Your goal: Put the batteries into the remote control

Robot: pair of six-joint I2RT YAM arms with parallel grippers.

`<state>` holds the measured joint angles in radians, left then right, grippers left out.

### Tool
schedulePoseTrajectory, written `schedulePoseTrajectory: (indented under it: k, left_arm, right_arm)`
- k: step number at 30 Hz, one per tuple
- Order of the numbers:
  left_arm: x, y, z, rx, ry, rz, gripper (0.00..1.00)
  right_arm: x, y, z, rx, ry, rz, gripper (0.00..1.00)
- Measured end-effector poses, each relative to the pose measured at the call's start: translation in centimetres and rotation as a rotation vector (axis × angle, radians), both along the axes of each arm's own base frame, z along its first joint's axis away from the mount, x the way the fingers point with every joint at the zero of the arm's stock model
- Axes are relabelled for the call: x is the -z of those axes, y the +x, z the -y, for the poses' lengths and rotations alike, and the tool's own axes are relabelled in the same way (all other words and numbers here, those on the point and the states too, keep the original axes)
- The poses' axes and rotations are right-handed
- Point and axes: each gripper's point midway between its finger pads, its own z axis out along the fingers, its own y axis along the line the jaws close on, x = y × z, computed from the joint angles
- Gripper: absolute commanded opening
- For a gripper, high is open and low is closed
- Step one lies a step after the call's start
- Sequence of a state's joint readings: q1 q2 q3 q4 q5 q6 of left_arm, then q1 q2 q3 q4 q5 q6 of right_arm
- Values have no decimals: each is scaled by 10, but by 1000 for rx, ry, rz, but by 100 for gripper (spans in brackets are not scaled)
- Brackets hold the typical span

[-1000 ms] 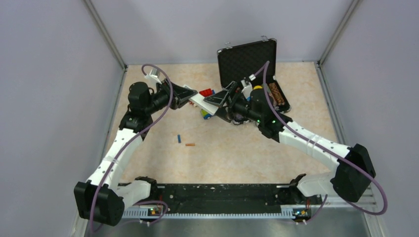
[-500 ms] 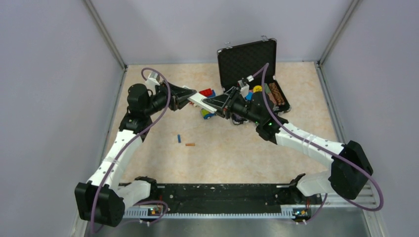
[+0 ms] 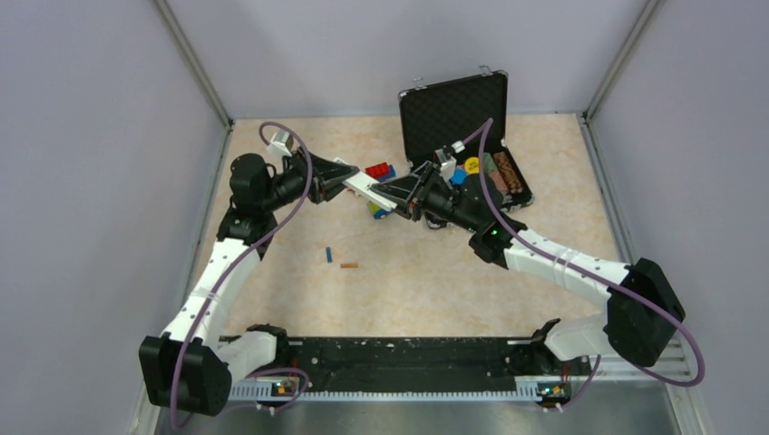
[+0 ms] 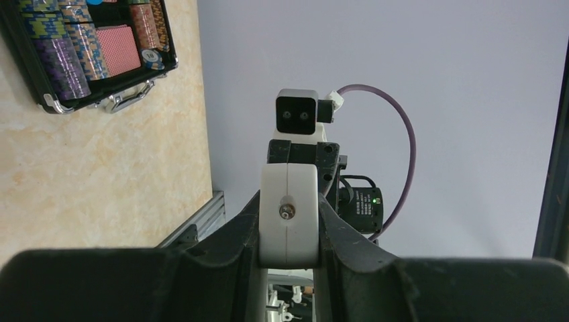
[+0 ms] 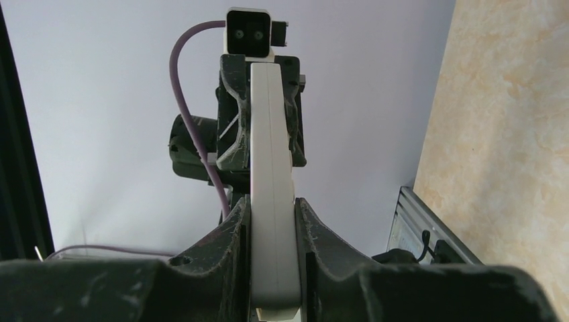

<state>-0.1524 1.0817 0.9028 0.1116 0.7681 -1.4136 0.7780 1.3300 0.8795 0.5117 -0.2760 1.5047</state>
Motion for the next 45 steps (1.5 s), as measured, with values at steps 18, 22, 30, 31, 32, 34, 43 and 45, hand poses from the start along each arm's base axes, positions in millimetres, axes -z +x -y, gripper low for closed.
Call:
schedulePoseTrajectory:
  k: [18,22,30,31,32,34,43,45]
  left_arm:
    - [20,19,-20,-66,199,230,0]
    - [36,21,-24,-69,282,253,0]
    - [75,29,-33,-74,442,251,0]
    - [79,31,-34,-75,457,246,0]
    - [85,32,-36,-79,472,236,0]
    - [99,36,-40,-88,513,207,0]
    - [163,53,-94,-278,818,22,0]
    - [169,53,-102,-303,863,5,0]
  right_arm:
    - [56,7,-3,11,-176,-124,49]
    - [73,8,-3,12,-218,-157,45]
    - [106,14,-5,16,-281,-229,16]
    - [112,15,-6,14,-286,-241,13]
    - [119,16,-7,13,-290,-253,10]
    - [132,19,-8,9,-291,-280,6]
    - [179,29,5,23,-449,-293,4]
    - [190,38,11,47,-537,-246,6]
